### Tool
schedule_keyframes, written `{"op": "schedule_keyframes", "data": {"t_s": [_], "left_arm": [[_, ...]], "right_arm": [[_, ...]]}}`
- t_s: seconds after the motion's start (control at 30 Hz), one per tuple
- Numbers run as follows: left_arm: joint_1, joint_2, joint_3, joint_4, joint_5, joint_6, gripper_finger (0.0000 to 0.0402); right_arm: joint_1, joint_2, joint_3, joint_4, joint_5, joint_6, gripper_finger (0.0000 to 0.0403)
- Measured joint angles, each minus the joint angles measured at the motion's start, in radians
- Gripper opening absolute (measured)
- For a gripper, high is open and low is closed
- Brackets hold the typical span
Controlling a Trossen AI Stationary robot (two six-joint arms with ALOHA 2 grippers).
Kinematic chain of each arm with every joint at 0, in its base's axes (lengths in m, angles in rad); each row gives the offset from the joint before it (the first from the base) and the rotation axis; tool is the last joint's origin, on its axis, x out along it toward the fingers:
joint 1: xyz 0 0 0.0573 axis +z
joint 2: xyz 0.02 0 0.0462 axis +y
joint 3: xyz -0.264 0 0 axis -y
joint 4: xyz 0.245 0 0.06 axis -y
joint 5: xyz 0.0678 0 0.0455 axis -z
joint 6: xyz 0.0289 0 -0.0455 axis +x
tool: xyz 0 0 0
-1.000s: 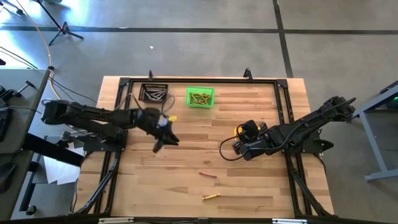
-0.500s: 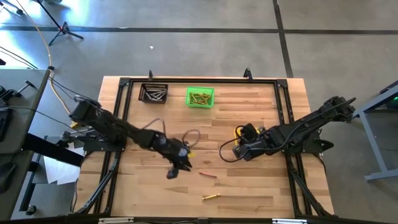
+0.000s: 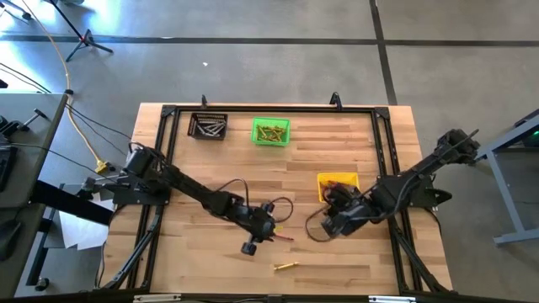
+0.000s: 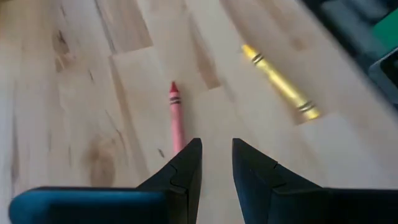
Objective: Sort crayons
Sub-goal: Put the red crayon into the yellow basket
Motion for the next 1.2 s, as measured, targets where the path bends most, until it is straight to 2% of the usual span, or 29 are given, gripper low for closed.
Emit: {"op": "schedule_keyframes", "data": {"t_s": [0.27,0.43,0.73,0.83,0.97,1.1,1.2], "left_arm": [[-0.009,0.073,0.037,0.001,-0.125,0.052,0.0074],[-0.009,0.097,0.044,0.004,-0.133,0.027,0.0074],[-0.009,0.151,0.047,-0.016,-0.120,-0.057,0.0073],[0.000,0.152,0.047,-0.013,-0.120,-0.113,0.0058],[0.006,0.144,0.045,0.025,-0.111,-0.163,0.0011],[0.006,0.144,0.047,0.066,-0.111,-0.185,0.0008],[0.008,0.145,0.100,0.068,-0.111,-0.186,0.0003]], "right_arm": [[0.120,0.000,0.000,0.064,0.016,0.003,0.0053],[0.162,0.000,0.000,0.082,0.054,0.035,0.0053],[0.194,0.000,0.000,0.078,0.058,0.071,0.0053],[0.194,0.000,0.000,0.081,0.058,0.072,0.0053],[0.194,0.000,0.000,0.085,0.056,0.079,0.0053],[0.194,0.000,0.000,0.090,0.015,0.128,0.0053],[0.200,0.000,0.000,0.120,-0.045,0.152,0.0053]]}}
